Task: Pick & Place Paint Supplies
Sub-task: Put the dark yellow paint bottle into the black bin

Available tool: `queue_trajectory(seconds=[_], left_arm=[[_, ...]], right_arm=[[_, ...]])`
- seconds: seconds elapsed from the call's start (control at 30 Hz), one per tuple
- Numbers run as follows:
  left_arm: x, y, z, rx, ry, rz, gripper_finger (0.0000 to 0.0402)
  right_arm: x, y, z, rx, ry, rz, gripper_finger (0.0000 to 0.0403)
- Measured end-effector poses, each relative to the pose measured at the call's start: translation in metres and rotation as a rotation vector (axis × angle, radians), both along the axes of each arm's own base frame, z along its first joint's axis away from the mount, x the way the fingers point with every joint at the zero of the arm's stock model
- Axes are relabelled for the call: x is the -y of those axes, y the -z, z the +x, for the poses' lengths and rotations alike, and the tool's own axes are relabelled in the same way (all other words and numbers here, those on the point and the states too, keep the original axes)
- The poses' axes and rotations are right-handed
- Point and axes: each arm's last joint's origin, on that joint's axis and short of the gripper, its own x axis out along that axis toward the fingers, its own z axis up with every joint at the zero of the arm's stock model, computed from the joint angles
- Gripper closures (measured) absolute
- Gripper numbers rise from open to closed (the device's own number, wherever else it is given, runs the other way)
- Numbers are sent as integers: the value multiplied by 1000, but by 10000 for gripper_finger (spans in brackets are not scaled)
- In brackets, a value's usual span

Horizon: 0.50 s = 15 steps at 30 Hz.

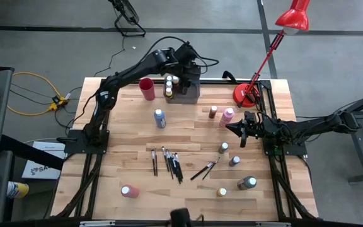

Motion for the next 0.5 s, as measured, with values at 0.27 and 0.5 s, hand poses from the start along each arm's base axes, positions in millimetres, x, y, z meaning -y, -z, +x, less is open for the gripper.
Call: queue_trajectory(seconds=[0.27,0.5], left_arm=[[38,-20,-3,48,154,15,231],[64,2,-21,161,230,17,251]], right_arm=[[0,0,0,0,0,0,400],[0,0,0,0,0,0,400]])
